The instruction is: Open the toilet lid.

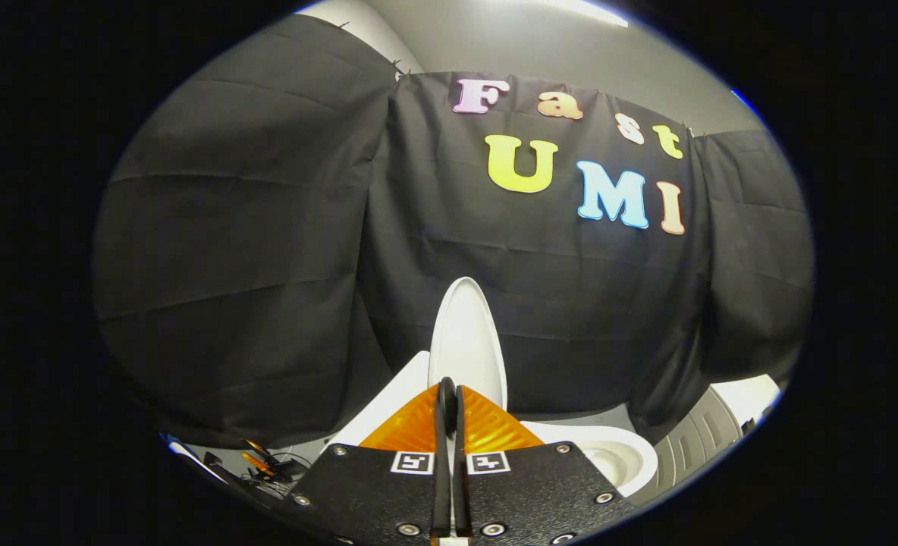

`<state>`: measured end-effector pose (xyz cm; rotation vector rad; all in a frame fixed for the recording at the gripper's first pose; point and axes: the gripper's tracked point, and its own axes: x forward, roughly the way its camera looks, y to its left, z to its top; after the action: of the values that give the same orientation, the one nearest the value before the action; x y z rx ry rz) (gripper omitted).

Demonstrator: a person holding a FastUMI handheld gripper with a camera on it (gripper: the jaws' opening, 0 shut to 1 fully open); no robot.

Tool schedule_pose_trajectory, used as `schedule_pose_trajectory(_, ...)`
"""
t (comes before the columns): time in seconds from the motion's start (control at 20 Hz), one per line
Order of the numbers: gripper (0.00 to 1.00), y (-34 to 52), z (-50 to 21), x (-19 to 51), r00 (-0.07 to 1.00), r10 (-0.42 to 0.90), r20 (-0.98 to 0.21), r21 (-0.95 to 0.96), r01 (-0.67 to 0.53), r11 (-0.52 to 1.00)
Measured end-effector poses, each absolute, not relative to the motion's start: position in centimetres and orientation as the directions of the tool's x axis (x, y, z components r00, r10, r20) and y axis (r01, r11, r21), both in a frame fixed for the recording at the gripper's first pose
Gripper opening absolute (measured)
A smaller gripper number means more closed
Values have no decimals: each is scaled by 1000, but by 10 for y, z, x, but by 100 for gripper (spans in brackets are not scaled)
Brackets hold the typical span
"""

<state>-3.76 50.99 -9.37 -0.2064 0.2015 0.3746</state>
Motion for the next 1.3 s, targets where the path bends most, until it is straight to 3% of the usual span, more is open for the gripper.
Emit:
schedule_pose_trajectory(0.15,7,511,-96,-37,889,388,-241,-150,-430,890)
schedule_pose_trajectory(0.25,17,514,-90,-41,861,445,-245,-127,-484,866)
schedule_pose_trajectory(0.45,51,498,-48,-39,861,477,-178,-144,-502,852)
schedule_pose_trajectory(0.7,94,487,8,-55,802,592,-78,80,-587,806)
schedule_pose_trajectory(1.05,94,391,90,-24,855,505,114,193,-518,833)
schedule_pose_trajectory(1.3,94,300,107,15,907,395,145,163,-416,895)
